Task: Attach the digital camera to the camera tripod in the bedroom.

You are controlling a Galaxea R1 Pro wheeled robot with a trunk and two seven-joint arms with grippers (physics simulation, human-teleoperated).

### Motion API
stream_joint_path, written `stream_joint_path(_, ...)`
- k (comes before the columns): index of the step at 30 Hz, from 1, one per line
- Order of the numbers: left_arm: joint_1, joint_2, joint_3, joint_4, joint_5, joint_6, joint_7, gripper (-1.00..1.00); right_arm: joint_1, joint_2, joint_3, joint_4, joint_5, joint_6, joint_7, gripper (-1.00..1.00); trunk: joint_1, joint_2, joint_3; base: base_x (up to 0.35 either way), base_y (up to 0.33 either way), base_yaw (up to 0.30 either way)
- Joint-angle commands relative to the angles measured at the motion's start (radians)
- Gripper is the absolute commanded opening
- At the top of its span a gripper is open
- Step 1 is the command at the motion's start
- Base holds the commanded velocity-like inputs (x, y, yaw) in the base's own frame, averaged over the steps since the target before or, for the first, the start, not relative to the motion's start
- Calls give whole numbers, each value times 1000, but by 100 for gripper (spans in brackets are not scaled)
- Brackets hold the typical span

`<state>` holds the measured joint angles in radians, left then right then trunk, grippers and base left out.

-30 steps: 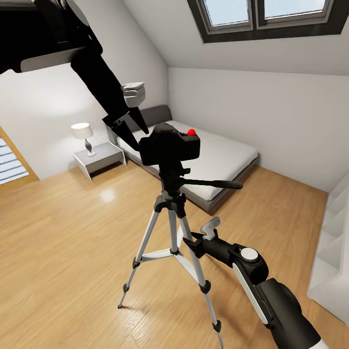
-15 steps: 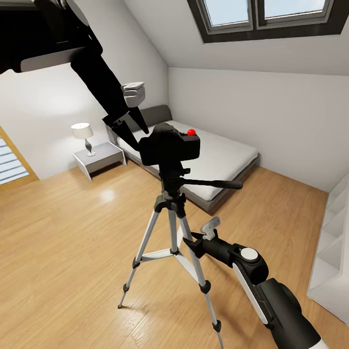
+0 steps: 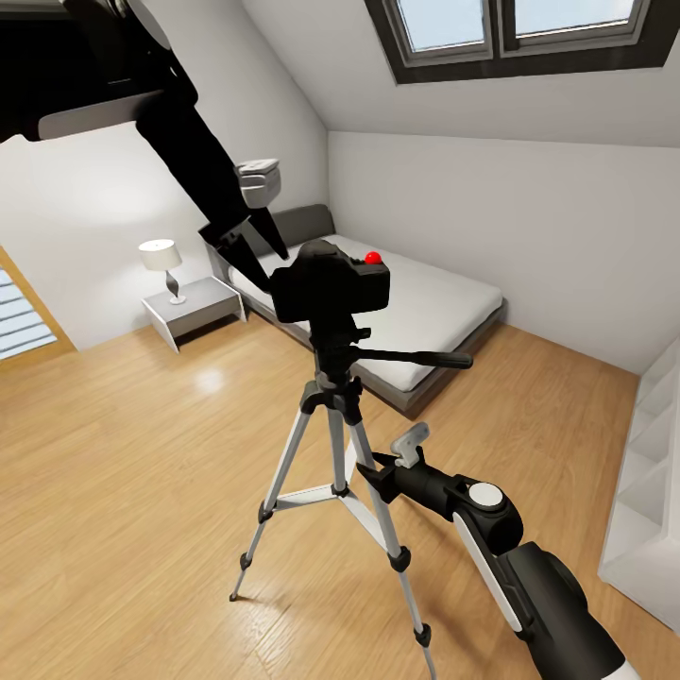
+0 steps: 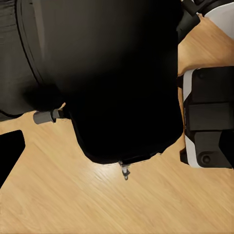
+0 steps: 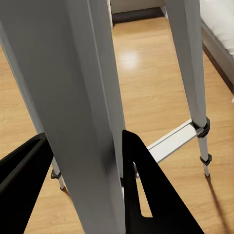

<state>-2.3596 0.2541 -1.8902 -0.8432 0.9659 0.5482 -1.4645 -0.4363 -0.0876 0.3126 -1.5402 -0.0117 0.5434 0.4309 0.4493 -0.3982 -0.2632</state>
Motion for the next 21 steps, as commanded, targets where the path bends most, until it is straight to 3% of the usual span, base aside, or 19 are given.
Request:
stream_joint_path(1,-3,2,-6,1,7,9,0,100,-1,-1,2,61,23,5,2,-100,1,-2,-2,0,0,0)
stream_joint_path(6,-2,12,-6,17,3,12,17,100,-1,-1,2,61,24,5,2,-100,1,-2,-2,0,0,0)
stream_joint_path(9,-2,31,-4,32,2,12,23,100,-1,-1,2,61,23,5,2,-100,1,-2,-2,0,0,0)
stream_joint_path(14,-1,95,7,43,2,9,30,100,-1,-1,2,61,23,5,2,-100,1,-2,-2,0,0,0)
stream_joint_path(19,6,178,34,48,1,3,35,100,-1,-1,2,61,23,6,2,-100,1,-2,-2,0,0,0)
stream_joint_path(20,6,178,34,48,1,3,35,100,-1,-1,2,61,23,6,2,-100,1,-2,-2,0,0,0)
stream_joint_path(21,10,195,38,49,1,2,38,100,-1,-1,2,61,23,6,2,-100,1,-2,-2,0,0,0)
